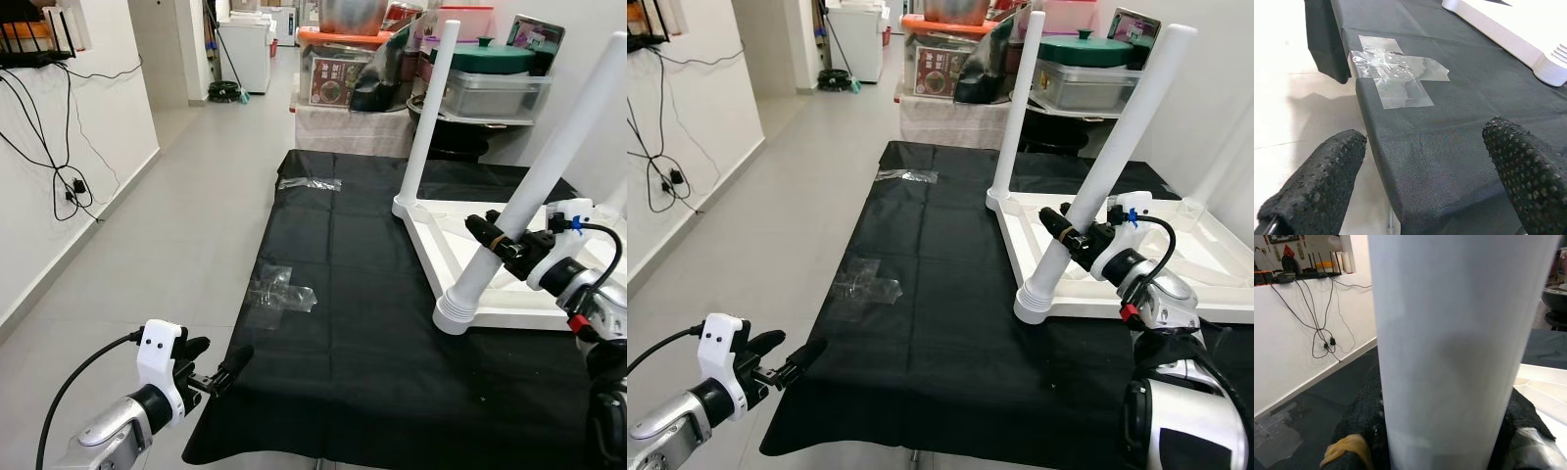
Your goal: Building children table
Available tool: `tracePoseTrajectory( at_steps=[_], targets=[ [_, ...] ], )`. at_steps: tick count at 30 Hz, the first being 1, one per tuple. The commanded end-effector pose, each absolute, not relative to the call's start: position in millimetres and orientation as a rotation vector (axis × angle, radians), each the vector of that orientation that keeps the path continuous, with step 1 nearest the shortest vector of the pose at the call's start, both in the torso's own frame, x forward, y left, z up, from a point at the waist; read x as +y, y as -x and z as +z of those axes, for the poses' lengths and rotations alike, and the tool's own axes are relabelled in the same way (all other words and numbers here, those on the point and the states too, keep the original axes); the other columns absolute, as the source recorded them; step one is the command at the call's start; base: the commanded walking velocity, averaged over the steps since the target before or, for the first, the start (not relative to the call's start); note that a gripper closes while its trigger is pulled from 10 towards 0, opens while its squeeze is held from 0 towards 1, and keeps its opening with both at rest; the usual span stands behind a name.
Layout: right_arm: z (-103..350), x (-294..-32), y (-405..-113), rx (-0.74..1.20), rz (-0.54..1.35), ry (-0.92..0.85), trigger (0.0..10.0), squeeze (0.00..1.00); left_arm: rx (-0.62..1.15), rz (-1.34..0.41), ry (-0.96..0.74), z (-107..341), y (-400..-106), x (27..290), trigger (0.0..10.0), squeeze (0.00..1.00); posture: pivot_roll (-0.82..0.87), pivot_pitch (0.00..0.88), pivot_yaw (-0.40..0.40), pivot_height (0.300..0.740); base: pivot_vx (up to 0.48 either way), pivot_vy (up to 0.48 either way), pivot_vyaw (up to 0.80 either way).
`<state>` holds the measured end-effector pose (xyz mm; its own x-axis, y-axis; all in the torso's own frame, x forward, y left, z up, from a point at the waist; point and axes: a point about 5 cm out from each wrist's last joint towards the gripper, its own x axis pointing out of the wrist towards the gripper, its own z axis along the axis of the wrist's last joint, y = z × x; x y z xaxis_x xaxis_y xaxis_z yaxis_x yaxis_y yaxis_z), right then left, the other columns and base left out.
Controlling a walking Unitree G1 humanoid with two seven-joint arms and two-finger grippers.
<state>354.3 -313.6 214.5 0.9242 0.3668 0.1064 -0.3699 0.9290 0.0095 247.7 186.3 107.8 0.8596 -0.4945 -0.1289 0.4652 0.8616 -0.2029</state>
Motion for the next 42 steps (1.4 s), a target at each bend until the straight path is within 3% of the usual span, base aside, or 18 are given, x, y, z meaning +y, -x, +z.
tracePoseTrajectory(
  at_steps=[1, 11, 17, 34, 42],
  targets=[
    [218, -301, -360, -0.100, 0.413, 0.055, 0.0, 0.00, 0.190, -0.513, 0.153, 107, -247, 187, 10.0, 0.00, 0.08, 0.000, -0.042, 0.740, 0.000, 0.000, 0.00],
    [217, -269, -371, -0.042, 0.504, 0.153, 0.0, 0.00, 0.191, -0.517, 0.157, 106, -248, 184, 10.0, 0.00, 0.07, 0.000, -0.041, 0.740, 0.000, 0.000, 0.00],
    [216, -258, -381, 0.067, 0.421, 0.274, 0.0, 0.00, 0.190, -0.513, 0.160, 106, -248, 183, 10.0, 0.00, 0.07, 0.000, -0.044, 0.740, 0.000, 0.000, 0.00],
    [218, -246, -386, 0.141, 0.401, 0.482, 0.0, 0.00, 0.195, -0.499, 0.172, 103, -246, 181, 10.0, 0.00, 0.07, 0.000, -0.055, 0.740, 0.000, 0.000, 0.00],
    [221, -247, -387, 0.137, 0.377, 0.460, 0.0, 0.00, 0.197, -0.504, 0.169, 103, -247, 181, 10.0, 0.00, 0.07, 0.000, -0.052, 0.740, 0.000, 0.000, 0.00]
  ],
)
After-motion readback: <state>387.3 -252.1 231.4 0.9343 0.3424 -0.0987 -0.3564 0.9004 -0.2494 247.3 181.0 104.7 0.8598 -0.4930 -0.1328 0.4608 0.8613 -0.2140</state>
